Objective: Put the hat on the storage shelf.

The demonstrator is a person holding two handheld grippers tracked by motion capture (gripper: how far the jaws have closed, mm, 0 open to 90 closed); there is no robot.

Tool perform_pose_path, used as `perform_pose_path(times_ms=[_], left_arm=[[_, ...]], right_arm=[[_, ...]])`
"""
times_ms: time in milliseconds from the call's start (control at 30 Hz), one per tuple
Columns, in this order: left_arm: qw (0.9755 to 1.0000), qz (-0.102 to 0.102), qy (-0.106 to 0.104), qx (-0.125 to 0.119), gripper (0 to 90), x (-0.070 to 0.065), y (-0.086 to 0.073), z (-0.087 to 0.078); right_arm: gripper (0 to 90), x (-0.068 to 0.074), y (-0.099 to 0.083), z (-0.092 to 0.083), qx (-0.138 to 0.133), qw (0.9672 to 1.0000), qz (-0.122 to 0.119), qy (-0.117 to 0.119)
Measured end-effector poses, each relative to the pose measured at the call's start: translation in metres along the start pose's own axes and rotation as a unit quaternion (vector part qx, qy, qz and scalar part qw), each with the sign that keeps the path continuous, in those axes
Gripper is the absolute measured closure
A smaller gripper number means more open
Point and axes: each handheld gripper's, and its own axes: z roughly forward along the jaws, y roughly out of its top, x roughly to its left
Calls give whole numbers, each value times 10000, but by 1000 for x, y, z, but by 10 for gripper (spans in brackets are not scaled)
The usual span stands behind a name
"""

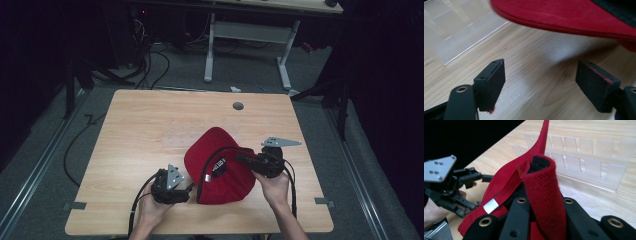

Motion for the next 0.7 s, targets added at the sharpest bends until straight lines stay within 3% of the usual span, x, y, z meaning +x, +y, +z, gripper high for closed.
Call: perform_pose_path(times_ms=[200,367,700], left_arm=[[10000,1,-52,-34,189,-6,1,0],[9997,-62,-115,-203,172,-8,7,-4],[9991,67,-66,-407,152,-8,12,-10]], right_arm=[[848,5,5,5,-50,10000,34,61],[847,7,5,10,14,10000,49,30],[844,8,2,12,418,9984,-106,-352]])
